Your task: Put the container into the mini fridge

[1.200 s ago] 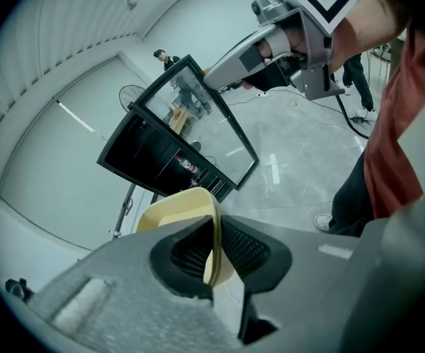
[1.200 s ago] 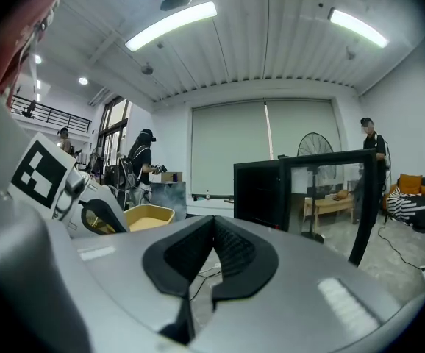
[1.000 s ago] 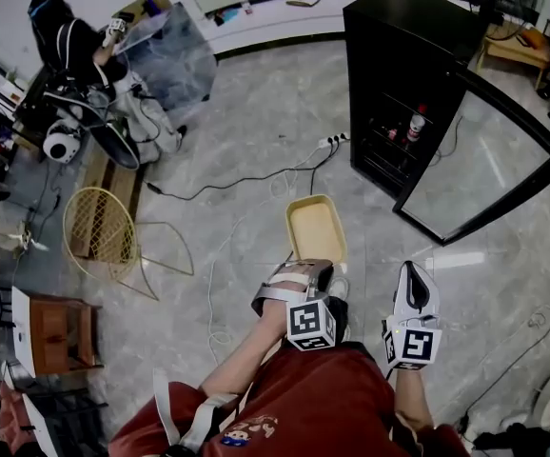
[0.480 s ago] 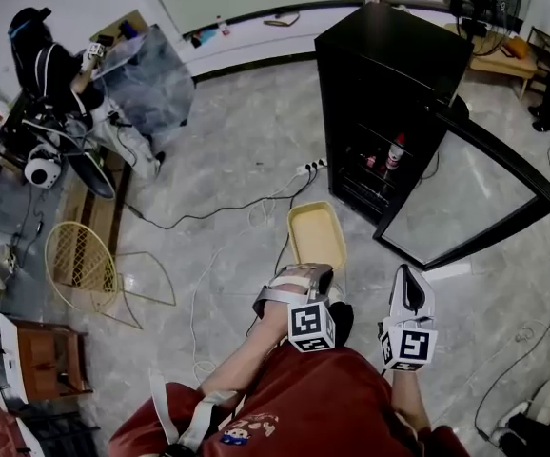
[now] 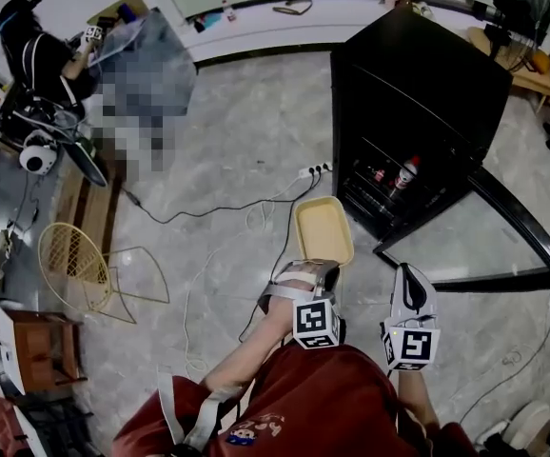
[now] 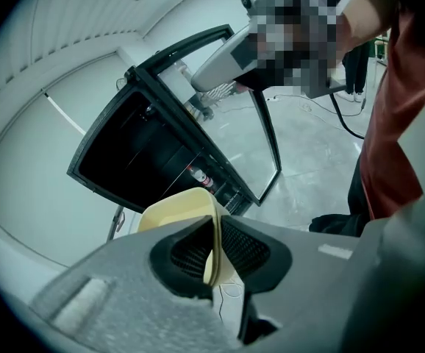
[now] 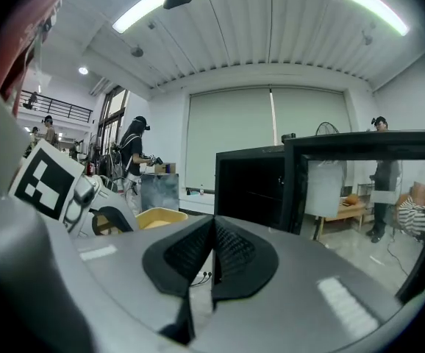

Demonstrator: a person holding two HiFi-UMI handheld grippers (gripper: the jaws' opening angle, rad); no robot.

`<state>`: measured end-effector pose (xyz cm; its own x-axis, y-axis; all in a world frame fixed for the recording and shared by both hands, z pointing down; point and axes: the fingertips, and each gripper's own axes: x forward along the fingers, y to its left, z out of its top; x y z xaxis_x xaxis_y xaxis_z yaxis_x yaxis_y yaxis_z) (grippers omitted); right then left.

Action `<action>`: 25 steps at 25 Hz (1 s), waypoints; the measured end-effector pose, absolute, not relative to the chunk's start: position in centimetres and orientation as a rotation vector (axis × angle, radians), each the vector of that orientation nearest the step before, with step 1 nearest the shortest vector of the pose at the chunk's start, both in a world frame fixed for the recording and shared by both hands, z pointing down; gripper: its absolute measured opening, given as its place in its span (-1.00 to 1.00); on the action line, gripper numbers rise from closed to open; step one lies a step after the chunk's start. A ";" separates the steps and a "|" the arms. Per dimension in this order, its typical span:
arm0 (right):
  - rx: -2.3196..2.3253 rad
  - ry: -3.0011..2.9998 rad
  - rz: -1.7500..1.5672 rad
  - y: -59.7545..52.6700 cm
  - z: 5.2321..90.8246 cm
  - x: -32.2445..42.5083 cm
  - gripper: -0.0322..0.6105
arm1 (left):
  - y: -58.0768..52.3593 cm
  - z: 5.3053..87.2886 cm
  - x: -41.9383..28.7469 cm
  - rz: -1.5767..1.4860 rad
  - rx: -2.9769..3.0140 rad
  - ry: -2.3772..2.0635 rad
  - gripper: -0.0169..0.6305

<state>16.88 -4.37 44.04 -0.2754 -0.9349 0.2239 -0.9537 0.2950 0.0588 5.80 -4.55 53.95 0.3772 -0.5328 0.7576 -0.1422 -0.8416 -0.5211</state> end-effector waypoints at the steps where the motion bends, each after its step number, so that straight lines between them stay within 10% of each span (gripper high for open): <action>1: 1.739 -2.349 0.120 -5.4 44.0 16.8 -0.90 | -5.5 54.2 5.8 -1.456 -2.266 0.580 -0.81; 25: 1.619 -2.415 0.127 -20.1 46.6 18.4 -0.90 | -21.6 60.3 11.5 -1.517 -2.222 0.474 -0.81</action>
